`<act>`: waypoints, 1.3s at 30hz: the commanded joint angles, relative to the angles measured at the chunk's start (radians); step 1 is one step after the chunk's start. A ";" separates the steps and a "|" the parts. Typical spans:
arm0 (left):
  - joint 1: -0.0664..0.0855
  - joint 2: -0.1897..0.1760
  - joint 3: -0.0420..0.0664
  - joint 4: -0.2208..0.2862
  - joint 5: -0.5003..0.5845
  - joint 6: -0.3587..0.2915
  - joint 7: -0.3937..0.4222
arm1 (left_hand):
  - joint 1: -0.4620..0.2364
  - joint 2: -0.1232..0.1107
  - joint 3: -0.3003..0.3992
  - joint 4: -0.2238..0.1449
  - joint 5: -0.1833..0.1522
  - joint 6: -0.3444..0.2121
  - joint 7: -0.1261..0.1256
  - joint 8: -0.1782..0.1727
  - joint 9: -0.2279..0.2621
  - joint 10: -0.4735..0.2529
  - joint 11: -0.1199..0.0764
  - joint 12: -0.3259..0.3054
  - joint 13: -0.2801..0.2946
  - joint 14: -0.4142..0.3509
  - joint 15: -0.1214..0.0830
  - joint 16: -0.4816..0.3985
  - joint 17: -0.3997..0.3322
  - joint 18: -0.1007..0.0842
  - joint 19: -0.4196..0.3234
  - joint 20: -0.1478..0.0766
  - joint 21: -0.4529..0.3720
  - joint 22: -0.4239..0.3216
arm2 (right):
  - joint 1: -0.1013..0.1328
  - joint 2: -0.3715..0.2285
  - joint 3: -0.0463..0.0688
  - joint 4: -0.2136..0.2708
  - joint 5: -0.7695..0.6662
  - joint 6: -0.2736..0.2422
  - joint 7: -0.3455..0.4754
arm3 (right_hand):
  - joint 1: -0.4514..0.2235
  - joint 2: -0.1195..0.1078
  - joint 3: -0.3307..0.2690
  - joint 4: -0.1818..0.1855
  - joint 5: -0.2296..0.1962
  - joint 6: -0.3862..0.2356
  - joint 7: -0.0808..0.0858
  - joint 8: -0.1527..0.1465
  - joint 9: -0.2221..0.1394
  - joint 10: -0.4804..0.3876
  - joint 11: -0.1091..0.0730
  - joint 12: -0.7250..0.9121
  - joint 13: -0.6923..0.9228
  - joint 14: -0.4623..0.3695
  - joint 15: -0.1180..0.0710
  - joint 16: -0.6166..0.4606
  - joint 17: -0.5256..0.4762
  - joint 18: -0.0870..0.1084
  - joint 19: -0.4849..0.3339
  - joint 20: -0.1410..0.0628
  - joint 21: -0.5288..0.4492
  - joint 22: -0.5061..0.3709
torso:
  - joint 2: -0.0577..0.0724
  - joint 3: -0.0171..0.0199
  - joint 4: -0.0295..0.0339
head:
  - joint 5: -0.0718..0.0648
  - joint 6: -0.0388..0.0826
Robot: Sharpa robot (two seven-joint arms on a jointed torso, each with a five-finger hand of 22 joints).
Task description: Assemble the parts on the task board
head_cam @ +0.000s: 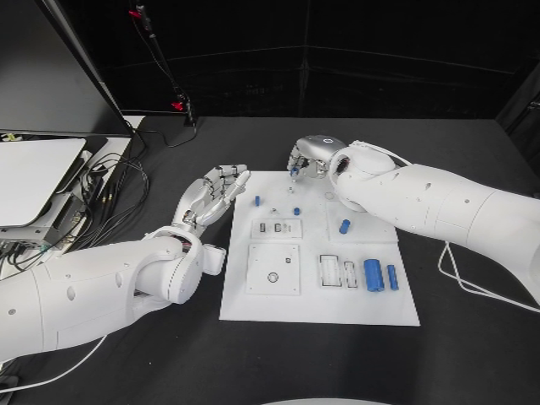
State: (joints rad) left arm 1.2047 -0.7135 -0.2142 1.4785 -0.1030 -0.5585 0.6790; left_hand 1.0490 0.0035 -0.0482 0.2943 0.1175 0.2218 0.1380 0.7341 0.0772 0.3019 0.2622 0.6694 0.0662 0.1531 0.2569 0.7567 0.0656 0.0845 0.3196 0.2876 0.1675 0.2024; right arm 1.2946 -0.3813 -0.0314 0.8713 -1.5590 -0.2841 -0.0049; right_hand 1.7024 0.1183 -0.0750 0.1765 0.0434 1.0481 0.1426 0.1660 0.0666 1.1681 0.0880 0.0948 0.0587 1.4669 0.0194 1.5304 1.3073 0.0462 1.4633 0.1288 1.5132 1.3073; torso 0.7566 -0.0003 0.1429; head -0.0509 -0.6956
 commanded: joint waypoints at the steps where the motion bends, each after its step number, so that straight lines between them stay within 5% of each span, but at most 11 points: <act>1: 0.001 0.001 0.001 0.001 -0.006 0.009 0.271 | -0.001 0.009 0.004 -0.001 0.006 0.008 0.160 0.000 -0.002 0.000 0.004 0.004 -0.001 0.002 0.006 0.004 -0.001 0.009 -0.008 -0.001 0.006 -0.001 | 0.002 0.004 0.001 -0.005 -0.005 0.016 0.005 | 0.006 -0.003 0.002 0.004 0.005 0.004 -0.001 -0.006 0.000 0.005 0.000 -0.009 0.001 0.066 -0.003 -0.005 0.040 -0.013 0.014 -0.005 0.001 0.128 | 0.000 -0.0005 0.0000 | 0.000 0.000; 23: 0.001 0.002 0.001 -0.005 -0.006 0.009 0.266 | 0.001 0.013 0.003 -0.001 0.007 0.008 0.160 0.000 -0.003 -0.001 0.004 0.004 -0.001 0.002 0.006 0.004 -0.001 0.009 -0.009 -0.001 0.006 0.000 | -0.001 0.006 0.001 -0.005 -0.005 0.045 -0.012 | 0.004 -0.006 0.004 0.010 0.005 0.002 0.001 -0.013 0.000 0.005 0.002 -0.017 0.001 0.065 -0.002 -0.006 0.037 -0.012 0.012 -0.003 -0.001 0.124 | -0.001 -0.0008 -0.0006 | -0.004 0.004; 39: 0.001 0.004 0.001 -0.006 -0.006 0.010 0.262 | 0.002 0.015 0.003 -0.001 0.008 0.008 0.160 0.000 -0.004 -0.001 0.004 0.004 -0.001 0.001 0.006 0.004 -0.001 0.009 -0.010 -0.001 0.006 0.000 | -0.003 0.020 0.001 -0.027 -0.005 0.080 -0.039 | 0.001 -0.024 0.010 0.032 0.005 -0.029 0.003 -0.049 -0.002 -0.039 0.015 -0.035 0.001 0.062 0.009 -0.009 0.021 -0.008 0.002 0.005 -0.008 0.111 | -0.001 -0.0007 -0.0007 | -0.004 0.004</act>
State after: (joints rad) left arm 1.2047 -0.7104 -0.2142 1.4716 -0.1030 -0.5568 0.6790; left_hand 1.0530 0.0073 -0.0482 0.2943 0.1213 0.2218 0.1380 0.7341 0.0744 0.3019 0.2622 0.6693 0.0662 0.1531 0.2569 0.7567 0.0656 0.0844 0.3160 0.2839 0.1675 0.2024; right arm 1.2898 -0.3620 -0.0314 0.8454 -1.5592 -0.2267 -0.0270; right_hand 1.7002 0.1053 -0.0655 0.2028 0.0487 1.0275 0.1468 0.1238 0.0657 1.1376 0.0999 0.0616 0.0595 1.4669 0.0194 1.5263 1.3078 0.0463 1.4633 0.1288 1.5123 1.3073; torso 0.7555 -0.0010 0.1425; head -0.0558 -0.6913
